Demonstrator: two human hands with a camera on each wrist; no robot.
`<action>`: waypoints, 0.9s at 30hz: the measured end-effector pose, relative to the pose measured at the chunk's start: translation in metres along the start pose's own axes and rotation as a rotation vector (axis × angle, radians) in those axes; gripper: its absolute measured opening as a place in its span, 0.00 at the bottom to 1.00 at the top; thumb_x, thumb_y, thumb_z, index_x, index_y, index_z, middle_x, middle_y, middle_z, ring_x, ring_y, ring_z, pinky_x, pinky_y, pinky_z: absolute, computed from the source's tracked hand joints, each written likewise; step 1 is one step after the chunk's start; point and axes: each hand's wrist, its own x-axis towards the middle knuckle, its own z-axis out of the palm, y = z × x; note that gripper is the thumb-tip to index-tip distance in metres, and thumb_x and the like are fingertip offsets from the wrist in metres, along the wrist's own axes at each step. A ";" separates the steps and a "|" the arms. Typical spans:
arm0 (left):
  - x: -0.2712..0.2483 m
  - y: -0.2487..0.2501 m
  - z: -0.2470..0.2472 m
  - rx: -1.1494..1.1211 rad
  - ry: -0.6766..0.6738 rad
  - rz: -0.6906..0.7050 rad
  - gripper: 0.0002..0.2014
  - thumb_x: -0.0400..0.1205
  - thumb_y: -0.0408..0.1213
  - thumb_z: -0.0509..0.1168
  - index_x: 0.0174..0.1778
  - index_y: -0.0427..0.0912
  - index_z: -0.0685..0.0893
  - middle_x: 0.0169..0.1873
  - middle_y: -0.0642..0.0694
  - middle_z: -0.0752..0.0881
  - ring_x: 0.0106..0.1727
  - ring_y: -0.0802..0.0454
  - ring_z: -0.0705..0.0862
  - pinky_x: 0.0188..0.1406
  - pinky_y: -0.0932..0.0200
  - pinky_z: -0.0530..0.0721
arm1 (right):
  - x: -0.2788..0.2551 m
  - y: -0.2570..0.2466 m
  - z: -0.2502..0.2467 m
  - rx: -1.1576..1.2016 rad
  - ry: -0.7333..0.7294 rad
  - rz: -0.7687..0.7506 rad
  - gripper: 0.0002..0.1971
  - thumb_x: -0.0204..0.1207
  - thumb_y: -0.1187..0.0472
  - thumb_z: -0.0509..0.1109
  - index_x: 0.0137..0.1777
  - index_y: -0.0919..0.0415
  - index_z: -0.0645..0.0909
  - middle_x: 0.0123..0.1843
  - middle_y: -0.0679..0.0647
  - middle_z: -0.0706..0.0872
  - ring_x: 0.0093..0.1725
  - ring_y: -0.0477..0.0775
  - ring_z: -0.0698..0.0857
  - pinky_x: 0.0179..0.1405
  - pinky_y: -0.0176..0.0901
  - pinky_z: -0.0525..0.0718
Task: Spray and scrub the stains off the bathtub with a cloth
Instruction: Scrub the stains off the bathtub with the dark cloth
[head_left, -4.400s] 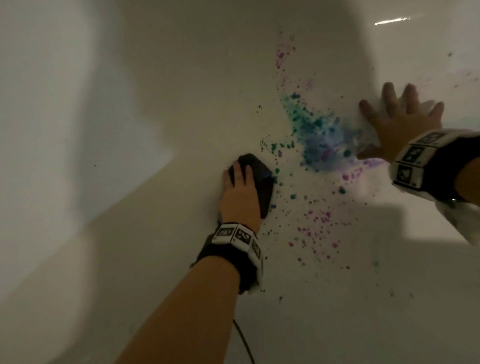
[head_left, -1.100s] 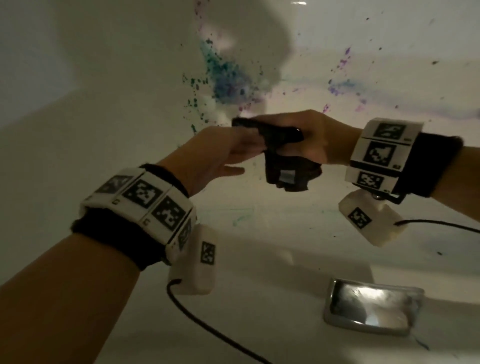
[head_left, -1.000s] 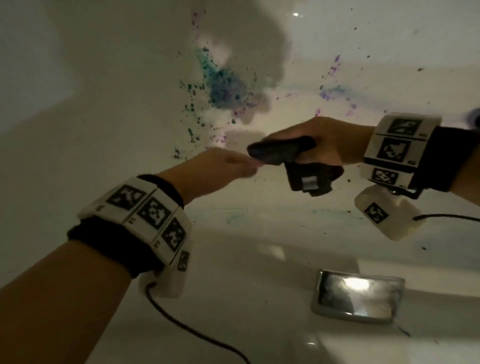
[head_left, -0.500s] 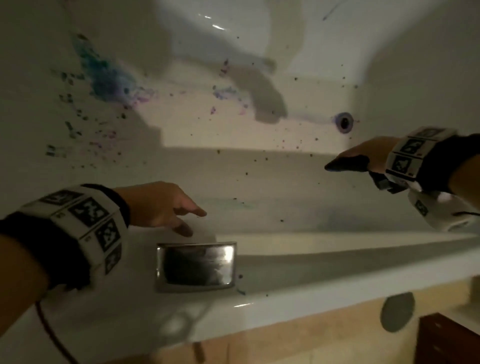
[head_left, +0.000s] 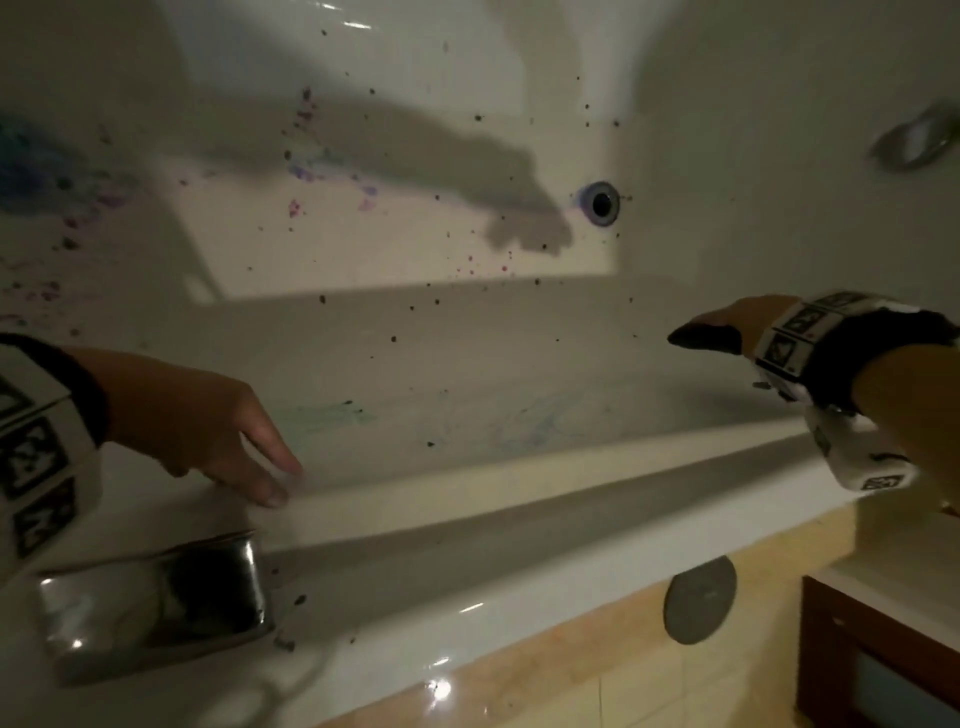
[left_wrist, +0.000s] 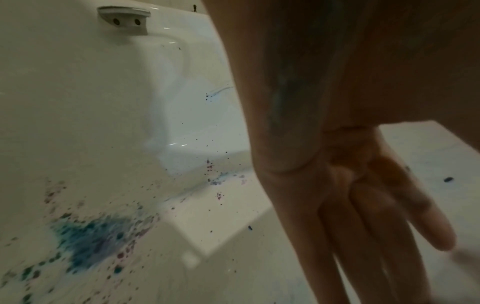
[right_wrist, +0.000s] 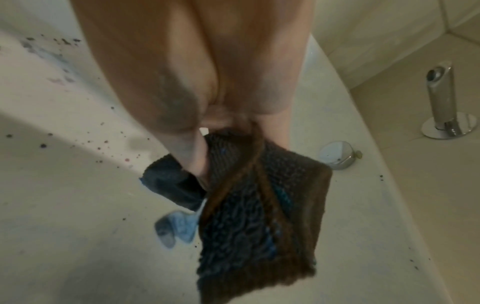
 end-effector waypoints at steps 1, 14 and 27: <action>-0.002 0.003 -0.003 0.015 -0.011 -0.014 0.29 0.42 0.76 0.72 0.40 0.76 0.86 0.31 0.62 0.88 0.28 0.69 0.83 0.40 0.68 0.82 | 0.004 0.004 0.006 -0.009 -0.012 0.013 0.33 0.74 0.29 0.51 0.77 0.43 0.65 0.80 0.51 0.65 0.77 0.59 0.66 0.77 0.55 0.56; -0.009 -0.032 0.008 -0.161 0.024 0.107 0.41 0.28 0.84 0.60 0.38 0.78 0.81 0.41 0.85 0.80 0.51 0.85 0.77 0.63 0.81 0.67 | -0.064 -0.138 0.025 -0.231 -0.153 -0.249 0.05 0.75 0.62 0.66 0.39 0.61 0.78 0.43 0.55 0.80 0.50 0.59 0.84 0.50 0.45 0.82; -0.023 -0.028 0.005 -0.157 -0.002 0.063 0.07 0.69 0.61 0.68 0.42 0.74 0.80 0.58 0.71 0.81 0.63 0.70 0.78 0.75 0.64 0.66 | -0.051 -0.187 -0.032 0.447 -0.082 -0.326 0.28 0.56 0.29 0.74 0.33 0.57 0.85 0.33 0.59 0.89 0.28 0.61 0.87 0.36 0.57 0.89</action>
